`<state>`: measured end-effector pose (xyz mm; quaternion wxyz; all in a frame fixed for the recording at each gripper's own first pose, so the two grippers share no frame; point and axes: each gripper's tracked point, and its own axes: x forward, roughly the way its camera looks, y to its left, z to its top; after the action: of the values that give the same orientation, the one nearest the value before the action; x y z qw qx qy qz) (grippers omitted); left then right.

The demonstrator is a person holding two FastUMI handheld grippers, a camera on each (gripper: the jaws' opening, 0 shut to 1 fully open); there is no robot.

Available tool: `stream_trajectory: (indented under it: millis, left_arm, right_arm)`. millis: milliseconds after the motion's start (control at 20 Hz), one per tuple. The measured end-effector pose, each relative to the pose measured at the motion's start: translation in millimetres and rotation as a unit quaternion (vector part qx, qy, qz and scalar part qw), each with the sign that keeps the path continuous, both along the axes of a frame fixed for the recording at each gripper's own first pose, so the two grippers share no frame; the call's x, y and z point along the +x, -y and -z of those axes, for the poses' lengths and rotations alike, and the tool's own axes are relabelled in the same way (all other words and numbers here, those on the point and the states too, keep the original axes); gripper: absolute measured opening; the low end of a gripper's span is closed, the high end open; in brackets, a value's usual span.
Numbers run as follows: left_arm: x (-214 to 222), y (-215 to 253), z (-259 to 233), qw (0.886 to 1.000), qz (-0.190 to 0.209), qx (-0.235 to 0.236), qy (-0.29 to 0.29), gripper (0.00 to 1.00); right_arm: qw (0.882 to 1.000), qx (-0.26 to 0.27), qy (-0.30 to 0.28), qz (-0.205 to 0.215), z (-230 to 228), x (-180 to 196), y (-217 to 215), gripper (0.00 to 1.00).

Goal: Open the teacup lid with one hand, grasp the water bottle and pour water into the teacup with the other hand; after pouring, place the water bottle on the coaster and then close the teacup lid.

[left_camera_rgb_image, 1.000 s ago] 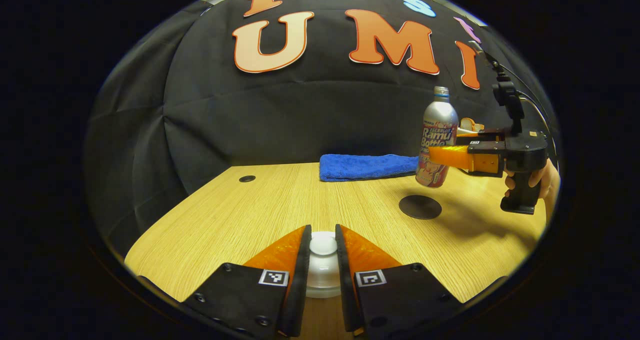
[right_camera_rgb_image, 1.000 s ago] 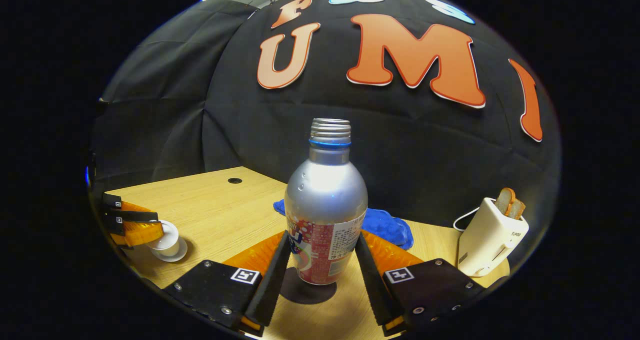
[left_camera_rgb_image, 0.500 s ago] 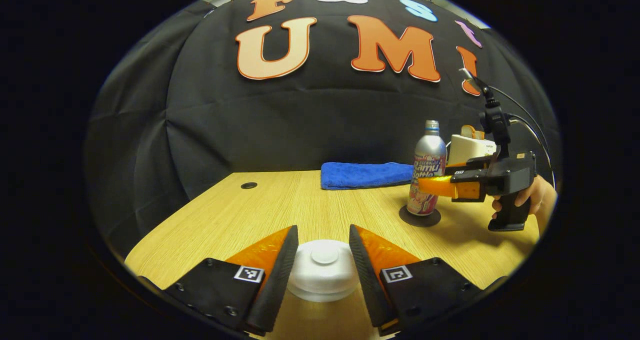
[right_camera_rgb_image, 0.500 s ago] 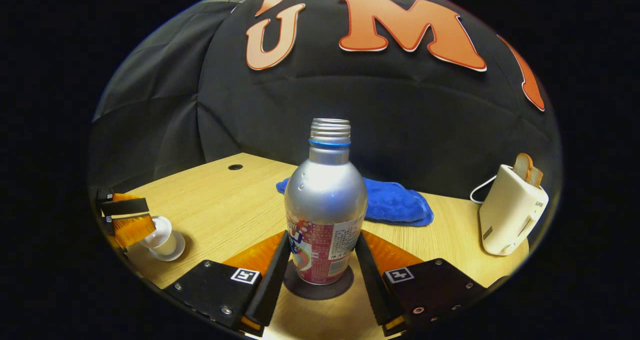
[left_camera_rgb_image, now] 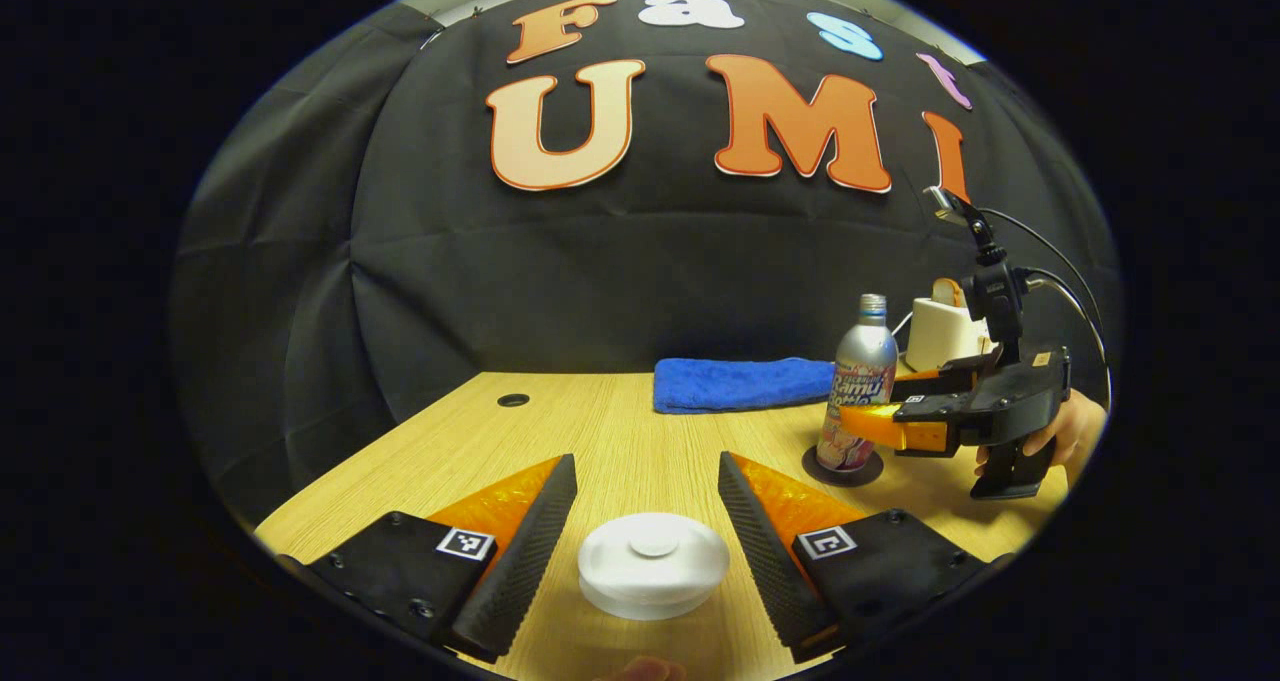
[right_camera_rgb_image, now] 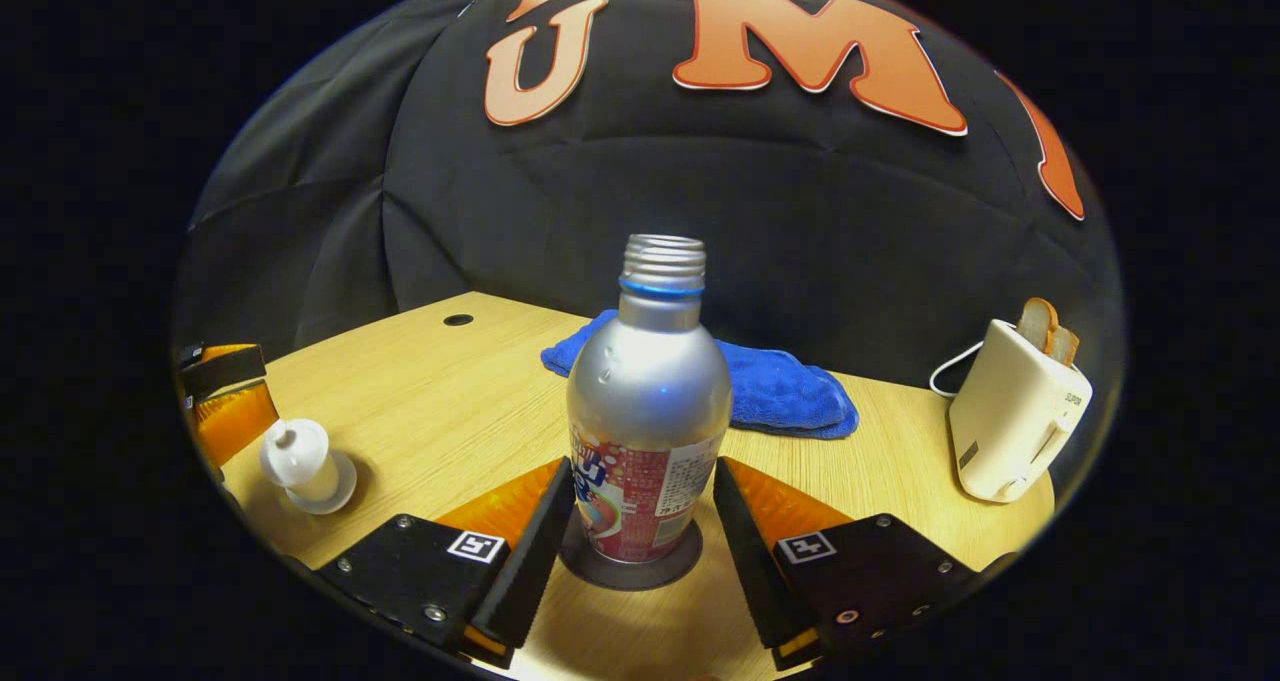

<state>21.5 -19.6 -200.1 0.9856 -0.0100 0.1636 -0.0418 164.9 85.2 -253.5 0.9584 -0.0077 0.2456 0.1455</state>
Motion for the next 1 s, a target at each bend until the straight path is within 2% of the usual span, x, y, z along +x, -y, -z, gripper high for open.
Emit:
stream_trajectory:
  millis: [50, 300, 600, 650, 750, 800, 850, 900, 1000]
  left_arm:
    - [0.9, -0.5, -5.1, 1.000, -0.002, -0.002, 0.006, 0.95]
    - [3.1, -2.3, -39.2, 0.999, -0.016, -0.010, 0.037, 0.98]
    - [-1.7, 1.7, -95.1, 0.996, -0.017, -0.011, 0.087, 0.98]
    - [-3.1, 3.2, -106.2, 0.995, -0.016, -0.012, 0.096, 0.93]
    - [-5.0, 4.5, -125.6, 0.994, -0.018, -0.012, 0.111, 1.00]
    - [-6.3, 5.1, -134.6, 0.993, -0.020, -0.013, 0.118, 1.00]
    - [-8.6, 6.2, -144.0, 0.992, -0.020, -0.014, 0.125, 1.00]
    - [-9.6, 8.6, -152.0, 0.991, -0.019, -0.015, 0.133, 1.00]
    - [-13.1, 10.1, -169.6, 0.989, -0.021, -0.013, 0.147, 1.00]
  right_arm:
    - [1.000, 0.002, 0.011, 0.002, -9.7, -1.3, 2.2, 0.86]
    - [0.997, -0.005, 0.080, 0.020, -70.1, -19.9, 27.4, 0.97]
    - [0.982, -0.010, 0.177, 0.067, -161.0, -47.1, 78.3, 0.98]
    - [0.979, -0.008, 0.190, 0.074, -174.8, -52.7, 85.3, 0.97]
    - [0.973, -0.008, 0.213, 0.090, -196.2, -73.2, 95.2, 0.97]
    - [0.969, -0.010, 0.225, 0.099, -207.3, -79.4, 100.9, 0.97]
    - [0.966, -0.014, 0.233, 0.108, -215.5, -85.5, 106.3, 0.93]
    - [0.963, -0.018, 0.243, 0.113, -222.3, -91.8, 109.6, 0.97]
    - [0.959, -0.028, 0.256, 0.118, -232.3, -105.0, 112.4, 0.97]
